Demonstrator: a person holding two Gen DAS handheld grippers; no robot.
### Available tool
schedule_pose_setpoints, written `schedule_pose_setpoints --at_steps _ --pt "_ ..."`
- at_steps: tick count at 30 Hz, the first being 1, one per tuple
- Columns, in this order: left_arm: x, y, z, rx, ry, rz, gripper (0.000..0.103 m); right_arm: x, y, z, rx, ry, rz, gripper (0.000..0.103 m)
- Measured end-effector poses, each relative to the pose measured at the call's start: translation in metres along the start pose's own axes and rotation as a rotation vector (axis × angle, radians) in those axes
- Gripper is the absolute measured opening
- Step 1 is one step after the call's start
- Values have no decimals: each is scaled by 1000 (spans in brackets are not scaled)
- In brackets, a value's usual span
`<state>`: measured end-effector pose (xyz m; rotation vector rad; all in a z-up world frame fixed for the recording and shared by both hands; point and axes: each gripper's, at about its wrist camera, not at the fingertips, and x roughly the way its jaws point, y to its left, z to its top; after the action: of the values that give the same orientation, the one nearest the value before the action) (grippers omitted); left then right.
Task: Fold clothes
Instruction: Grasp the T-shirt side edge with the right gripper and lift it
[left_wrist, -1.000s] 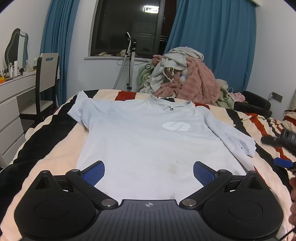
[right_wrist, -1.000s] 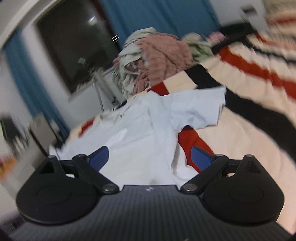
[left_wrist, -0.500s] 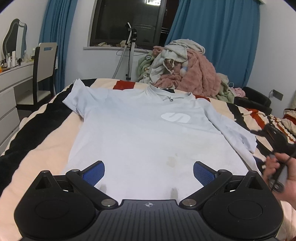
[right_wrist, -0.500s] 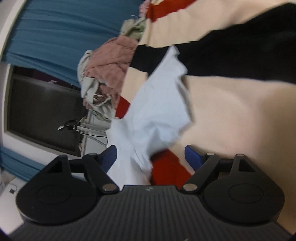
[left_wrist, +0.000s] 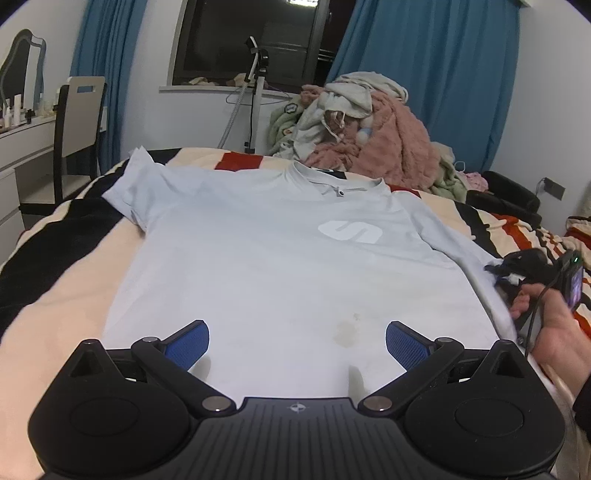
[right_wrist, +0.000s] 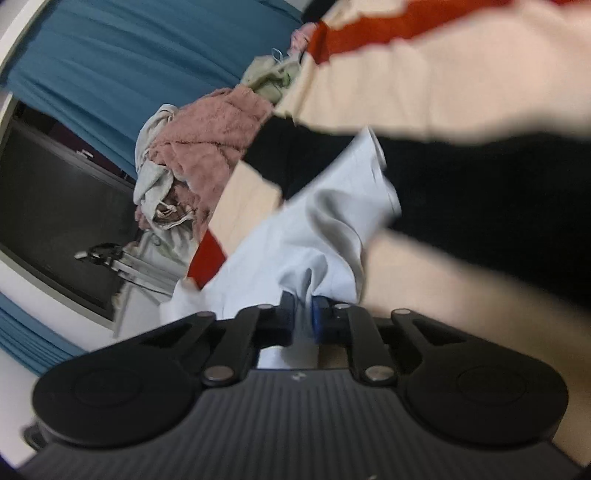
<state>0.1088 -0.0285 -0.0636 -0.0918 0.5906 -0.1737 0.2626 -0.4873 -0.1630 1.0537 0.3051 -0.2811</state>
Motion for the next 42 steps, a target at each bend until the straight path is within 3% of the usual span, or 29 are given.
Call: schedule_pose_setpoints --at_steps 3,5,7,9,11,14,15,20,25,31,34,36,37,40,42 --pt "4 1 1 -7 -3 -5 103 -2 14 29 -175 -73 -53 10" --pt "7 4 2 -17 -2 -5 103 1 16 44 -263 -73 -94 10" --pt "10 7 2 -36 5 -9 103 3 5 53 -269 -69 -90 12" --pt "13 10 3 -63 18 -16 103 5 -14 56 -153 -44 -7 17" --pt "15 13 4 -77 23 -19 103 8 -31 55 -12 10 62 50" --pt "13 15 4 -92 21 -17 103 1 -31 47 32 26 165 79" --pt "11 15 4 -98 20 -18 103 1 -27 44 27 44 173 83" --pt "5 17 4 -120 16 -33 103 8 -11 26 83 217 106 83" --pt "4 16 3 -127 22 -34 103 12 -6 14 36 126 58 84" --pt "7 15 1 -147 23 -28 103 43 -10 22 -14 -27 142 85" --pt "16 13 1 -158 23 -23 103 71 1 38 -59 -42 130 87" --pt "25 13 1 -170 32 -20 103 88 7 47 -88 -22 109 86" --pt "30 13 1 -178 38 -18 103 93 8 51 -94 -14 106 79" --pt "45 16 3 -210 62 -16 103 97 14 62 -122 31 56 8" --pt "49 19 8 -214 65 -19 103 88 25 70 -183 13 18 8"
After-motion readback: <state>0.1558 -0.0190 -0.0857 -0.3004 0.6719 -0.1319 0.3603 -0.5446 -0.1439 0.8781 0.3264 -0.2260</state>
